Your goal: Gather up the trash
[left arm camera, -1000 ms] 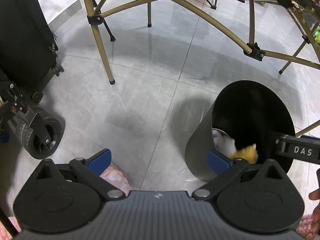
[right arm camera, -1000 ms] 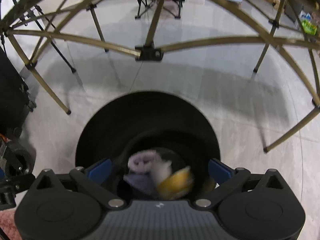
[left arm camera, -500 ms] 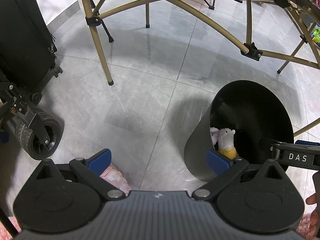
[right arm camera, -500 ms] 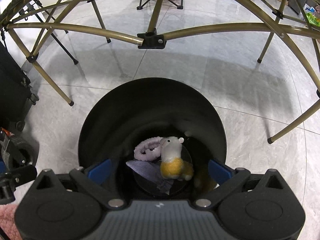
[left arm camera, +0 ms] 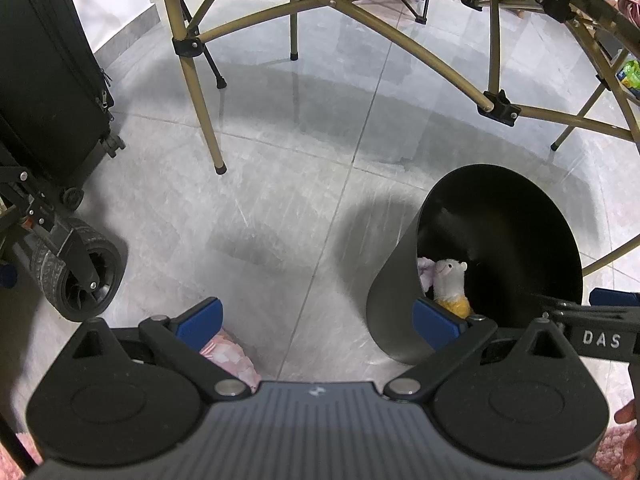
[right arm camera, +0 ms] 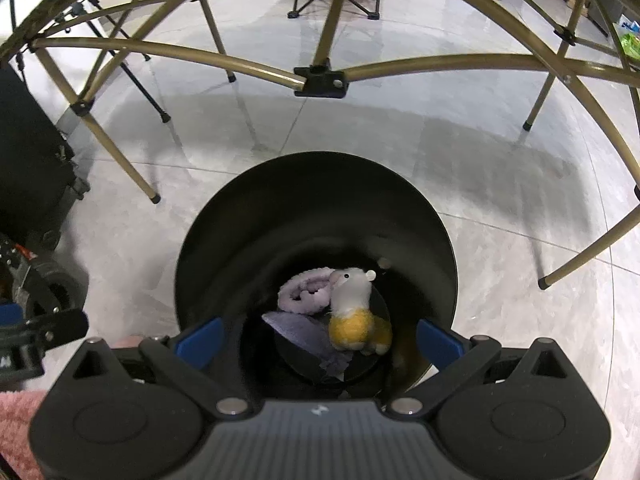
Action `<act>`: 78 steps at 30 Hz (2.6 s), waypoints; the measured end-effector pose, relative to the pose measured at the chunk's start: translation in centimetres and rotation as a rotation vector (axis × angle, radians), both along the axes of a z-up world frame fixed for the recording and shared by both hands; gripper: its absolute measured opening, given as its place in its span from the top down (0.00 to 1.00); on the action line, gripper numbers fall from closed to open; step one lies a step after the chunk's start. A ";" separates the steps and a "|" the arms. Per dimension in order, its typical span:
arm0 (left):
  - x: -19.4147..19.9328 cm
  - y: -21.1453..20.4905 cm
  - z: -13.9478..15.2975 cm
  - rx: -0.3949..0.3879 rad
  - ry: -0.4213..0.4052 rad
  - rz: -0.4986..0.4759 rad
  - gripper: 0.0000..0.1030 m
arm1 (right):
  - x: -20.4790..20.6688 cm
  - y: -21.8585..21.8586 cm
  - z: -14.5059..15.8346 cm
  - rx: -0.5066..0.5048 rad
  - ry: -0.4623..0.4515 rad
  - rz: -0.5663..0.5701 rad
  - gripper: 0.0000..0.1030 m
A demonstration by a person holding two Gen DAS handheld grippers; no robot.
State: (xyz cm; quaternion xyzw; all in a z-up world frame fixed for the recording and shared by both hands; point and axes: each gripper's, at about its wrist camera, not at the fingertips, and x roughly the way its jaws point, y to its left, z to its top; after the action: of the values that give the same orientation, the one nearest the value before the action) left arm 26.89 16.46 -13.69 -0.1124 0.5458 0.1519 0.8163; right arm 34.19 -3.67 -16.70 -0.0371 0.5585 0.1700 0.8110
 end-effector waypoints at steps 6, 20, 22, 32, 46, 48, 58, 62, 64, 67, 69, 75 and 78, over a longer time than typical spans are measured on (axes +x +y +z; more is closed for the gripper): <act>-0.4 -0.2 1.0 0.002 -0.032 -0.006 0.00 | -0.9 -0.5 1.5 0.015 -0.031 0.020 0.00; -1.4 -1.8 5.4 0.041 -0.190 -0.045 0.00 | -2.8 -3.3 6.4 0.106 -0.179 0.017 0.00; -1.3 -2.0 6.2 0.052 -0.216 -0.049 0.00 | -3.0 -3.8 7.5 0.129 -0.219 0.015 0.00; -0.5 -3.5 10.3 0.073 -0.346 -0.073 0.00 | -3.3 -6.5 12.9 0.240 -0.472 0.012 0.00; 4.6 -5.6 16.3 0.126 -0.537 -0.101 0.00 | -0.7 -8.9 16.8 0.182 -0.808 -0.093 0.00; 5.7 -5.9 16.8 0.129 -0.557 -0.097 0.00 | 0.3 -9.3 17.0 0.185 -0.827 -0.112 0.00; 11.6 -7.9 17.1 0.102 -0.572 -0.117 0.00 | 5.3 -11.5 16.5 0.241 -0.854 -0.173 0.00; 13.7 -9.3 17.0 0.087 -0.587 -0.127 0.00 | 7.0 -11.9 15.6 0.250 -0.848 -0.160 0.00; 14.6 -10.1 16.9 0.071 -0.600 -0.132 0.00 | 7.7 -12.0 15.2 0.248 -0.846 -0.149 0.00; 15.9 -11.4 16.8 0.060 -0.617 -0.140 0.00 | 8.7 -12.2 14.7 0.231 -0.843 -0.145 0.00; 16.7 -12.1 16.7 0.065 -0.621 -0.144 0.00 | 9.3 -12.4 14.4 0.221 -0.834 -0.142 0.00; 19.4 -13.8 15.6 0.067 -0.611 -0.160 0.00 | 11.1 -13.6 13.5 0.229 -0.802 -0.144 0.00; 20.2 -14.0 15.2 0.049 -0.607 -0.152 0.00 | 11.8 -14.5 13.3 0.250 -0.795 -0.172 0.00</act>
State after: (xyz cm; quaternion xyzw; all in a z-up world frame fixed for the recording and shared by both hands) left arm 47.09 2.47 1.50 -0.0920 0.2803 0.0629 0.9534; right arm 45.97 -18.22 -3.39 0.0455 0.1785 0.1407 0.9728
